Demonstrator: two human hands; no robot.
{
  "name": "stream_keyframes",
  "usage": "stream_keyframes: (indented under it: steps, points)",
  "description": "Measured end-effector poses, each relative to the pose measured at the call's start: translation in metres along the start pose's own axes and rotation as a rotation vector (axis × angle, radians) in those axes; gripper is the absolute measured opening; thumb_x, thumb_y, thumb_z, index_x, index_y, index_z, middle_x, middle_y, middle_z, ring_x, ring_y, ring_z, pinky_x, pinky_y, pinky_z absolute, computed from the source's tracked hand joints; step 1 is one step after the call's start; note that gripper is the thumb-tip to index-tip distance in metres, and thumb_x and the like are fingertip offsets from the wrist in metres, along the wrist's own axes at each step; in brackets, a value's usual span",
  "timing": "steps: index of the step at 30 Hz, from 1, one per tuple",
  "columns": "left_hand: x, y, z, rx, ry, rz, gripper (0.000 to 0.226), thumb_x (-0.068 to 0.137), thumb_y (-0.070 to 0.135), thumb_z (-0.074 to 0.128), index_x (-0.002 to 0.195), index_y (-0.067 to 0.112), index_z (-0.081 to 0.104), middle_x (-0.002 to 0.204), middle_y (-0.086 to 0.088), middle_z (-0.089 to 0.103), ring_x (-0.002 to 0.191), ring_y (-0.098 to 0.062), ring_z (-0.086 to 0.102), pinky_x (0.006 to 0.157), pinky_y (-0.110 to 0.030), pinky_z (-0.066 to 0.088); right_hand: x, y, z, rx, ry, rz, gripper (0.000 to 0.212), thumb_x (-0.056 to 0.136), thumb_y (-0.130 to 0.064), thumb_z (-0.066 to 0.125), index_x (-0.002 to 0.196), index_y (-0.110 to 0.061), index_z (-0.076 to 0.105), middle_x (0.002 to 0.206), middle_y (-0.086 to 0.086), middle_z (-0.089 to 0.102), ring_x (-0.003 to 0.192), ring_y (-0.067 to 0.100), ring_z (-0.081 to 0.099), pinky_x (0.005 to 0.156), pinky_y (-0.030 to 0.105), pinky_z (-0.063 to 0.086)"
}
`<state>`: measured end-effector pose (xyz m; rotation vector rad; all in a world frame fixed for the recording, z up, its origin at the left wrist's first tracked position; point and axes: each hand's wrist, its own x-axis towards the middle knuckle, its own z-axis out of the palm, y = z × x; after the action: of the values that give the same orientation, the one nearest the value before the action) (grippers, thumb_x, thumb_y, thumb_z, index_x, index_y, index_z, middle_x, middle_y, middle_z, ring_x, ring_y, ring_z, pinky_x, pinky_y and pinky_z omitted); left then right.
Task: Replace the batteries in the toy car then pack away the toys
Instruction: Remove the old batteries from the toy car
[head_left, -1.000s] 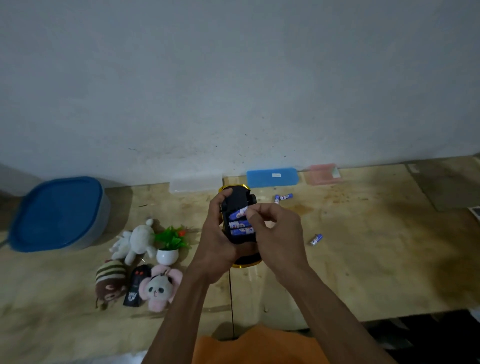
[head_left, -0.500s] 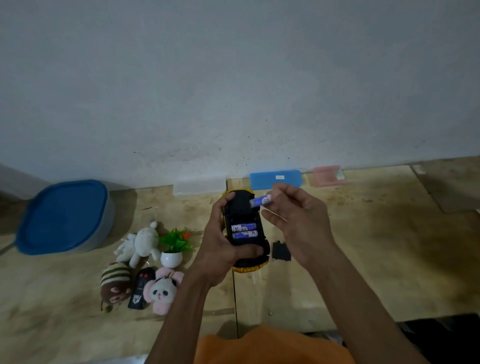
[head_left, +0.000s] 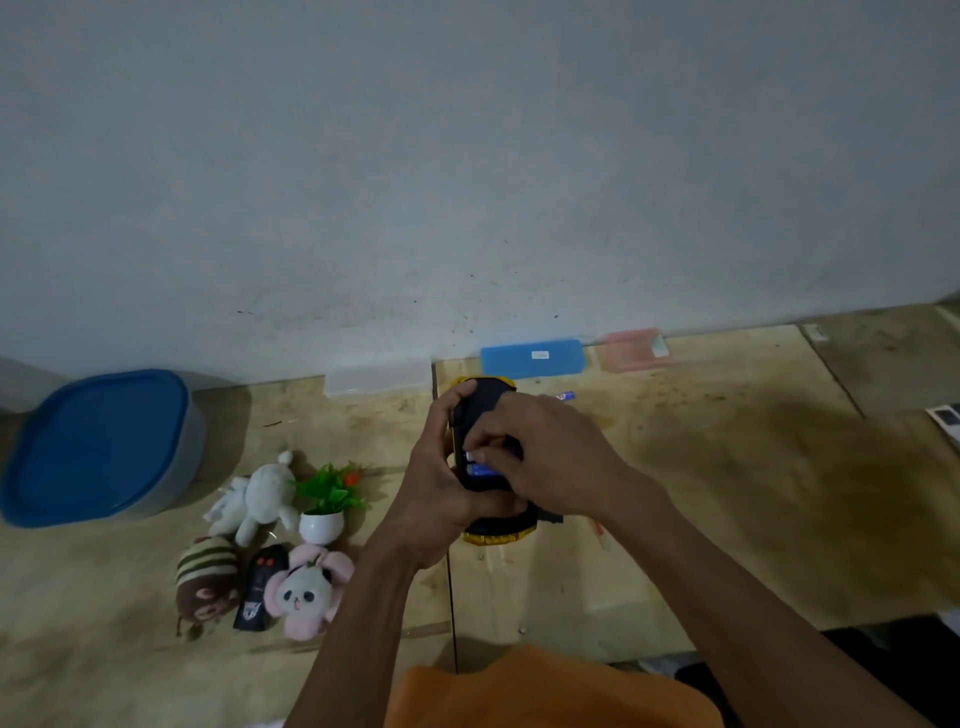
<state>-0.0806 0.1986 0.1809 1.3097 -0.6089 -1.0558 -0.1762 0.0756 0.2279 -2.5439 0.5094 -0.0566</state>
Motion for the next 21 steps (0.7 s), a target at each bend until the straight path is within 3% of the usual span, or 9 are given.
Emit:
stream_keyframes:
  steps: [3, 8, 14, 17, 21]
  points:
    - [0.002, 0.001, -0.001, -0.041, -0.008, -0.013, 0.111, 0.063, -0.027, 0.078, 0.148, 0.031, 0.036, 0.143, -0.005, 0.056, 0.115, -0.033, 0.066, 0.084, -0.044, 0.06, 0.003, 0.006, -0.009, -0.063, -0.055, -0.099, 0.024, 0.1, -0.029, 0.049, 0.114, -0.039, 0.066, 0.107, -0.011, 0.055, 0.093, 0.014, 0.057, 0.069, 0.034, 0.043]
    - [0.004, 0.002, -0.003, -0.088, -0.046, -0.052, 0.115, 0.056, -0.027, 0.082, 0.146, 0.031, 0.04, 0.145, -0.01, 0.052, 0.116, -0.035, 0.066, 0.082, -0.043, 0.06, 0.007, 0.013, -0.017, -0.102, -0.19, -0.224, 0.03, 0.098, -0.015, 0.05, 0.117, -0.033, 0.066, 0.115, -0.006, 0.056, 0.093, 0.019, 0.058, 0.073, 0.042, 0.05]
    - [0.009, 0.009, -0.009, -0.103, -0.059, -0.076, 0.111, 0.054, -0.022, 0.081, 0.144, 0.031, 0.043, 0.141, -0.007, 0.056, 0.113, -0.035, 0.067, 0.081, -0.044, 0.06, 0.016, 0.022, -0.02, -0.165, -0.196, -0.353, 0.036, 0.095, -0.011, 0.056, 0.127, -0.026, 0.063, 0.122, 0.001, 0.061, 0.084, 0.018, 0.056, 0.068, 0.029, 0.045]
    - [0.011, 0.01, -0.011, -0.105, -0.08, -0.085, 0.112, 0.053, -0.02, 0.084, 0.143, 0.033, 0.044, 0.142, -0.012, 0.054, 0.113, -0.038, 0.067, 0.081, -0.045, 0.06, 0.024, 0.024, -0.021, -0.185, -0.204, -0.42, 0.03, 0.095, -0.01, 0.056, 0.121, -0.023, 0.064, 0.114, 0.001, 0.062, 0.077, 0.012, 0.045, 0.065, 0.025, 0.037]
    - [0.013, 0.008, -0.004, -0.123, -0.128, -0.072, 0.11, 0.051, -0.013, 0.086, 0.146, 0.022, 0.041, 0.135, -0.019, 0.058, 0.116, -0.038, 0.064, 0.085, -0.044, 0.059, 0.03, 0.02, -0.024, -0.144, -0.248, -0.446, 0.014, 0.1, -0.01, 0.048, 0.101, -0.018, 0.06, 0.1, -0.007, 0.051, 0.075, 0.011, 0.045, 0.062, 0.018, 0.03]
